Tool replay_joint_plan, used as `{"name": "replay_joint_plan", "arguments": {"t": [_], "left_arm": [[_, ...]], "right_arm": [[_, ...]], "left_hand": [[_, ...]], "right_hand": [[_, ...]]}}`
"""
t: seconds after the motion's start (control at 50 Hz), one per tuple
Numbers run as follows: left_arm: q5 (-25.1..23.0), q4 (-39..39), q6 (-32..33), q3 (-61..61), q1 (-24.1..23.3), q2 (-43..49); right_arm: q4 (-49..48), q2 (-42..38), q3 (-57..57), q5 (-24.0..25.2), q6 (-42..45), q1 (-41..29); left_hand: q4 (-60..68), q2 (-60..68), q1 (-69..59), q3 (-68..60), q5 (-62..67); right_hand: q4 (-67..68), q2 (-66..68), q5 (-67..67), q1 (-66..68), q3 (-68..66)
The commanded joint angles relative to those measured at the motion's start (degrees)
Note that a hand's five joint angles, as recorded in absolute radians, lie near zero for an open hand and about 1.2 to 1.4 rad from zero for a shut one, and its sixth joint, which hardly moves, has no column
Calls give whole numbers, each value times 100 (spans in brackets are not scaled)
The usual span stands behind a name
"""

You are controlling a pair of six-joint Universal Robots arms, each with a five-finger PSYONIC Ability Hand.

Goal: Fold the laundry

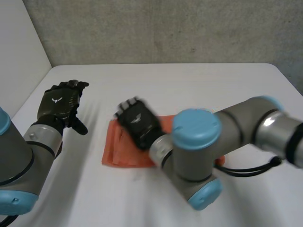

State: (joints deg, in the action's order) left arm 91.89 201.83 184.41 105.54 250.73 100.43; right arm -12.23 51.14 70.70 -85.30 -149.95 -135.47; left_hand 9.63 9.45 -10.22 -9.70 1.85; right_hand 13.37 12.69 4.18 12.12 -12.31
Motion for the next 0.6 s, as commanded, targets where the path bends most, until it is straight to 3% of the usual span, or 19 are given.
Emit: {"name": "replay_joint_plan", "arguments": {"t": [0.02, 0.18, 0.34, 0.38, 0.4, 0.42, 0.6], "left_arm": [[-101, 58, 25, -674, -787, 660], [-109, 15, 78, -1412, -1324, 1662], [-31, -12, 69, -1476, -1351, 1893], [-4, -38, 52, -1440, -1325, 1814], [-4, -38, 51, -1440, -1325, 1813], [39, -91, 43, -1336, -1299, 1639], [286, -188, 25, -605, -877, 688]], "right_arm": [[1, 1126, 1174, -118, -1256, 1014], [124, 1381, 2369, 189, -1423, 2042], [-34, 1337, 3090, 409, -1352, 2613], [-139, 1188, 3143, 514, -1230, 2692], [-139, 1187, 3143, 514, -1229, 2692], [-235, 1153, 3143, 514, -1160, 2753], [-658, 1354, 2396, 418, -474, 2552]], "left_hand": [[75, 93, -16, -68, -147], [310, 329, -252, -304, 88], [310, 329, -252, -304, 88], [294, 312, -235, -287, 72], [294, 312, -235, -287, 72], [294, 312, -235, -287, 72], [210, 228, -151, -203, -13]], "right_hand": [[-337, -269, -418, -212, 231], [-77, -9, -158, 48, -30], [1858, 1926, 1777, 1983, -1964], [4633, 4701, 4552, 4758, -4739], [4650, 4718, 4569, 4775, -4756], [6482, 6550, 6401, 6607, -6588], [6663, 6731, 6582, 6788, -6769]]}}
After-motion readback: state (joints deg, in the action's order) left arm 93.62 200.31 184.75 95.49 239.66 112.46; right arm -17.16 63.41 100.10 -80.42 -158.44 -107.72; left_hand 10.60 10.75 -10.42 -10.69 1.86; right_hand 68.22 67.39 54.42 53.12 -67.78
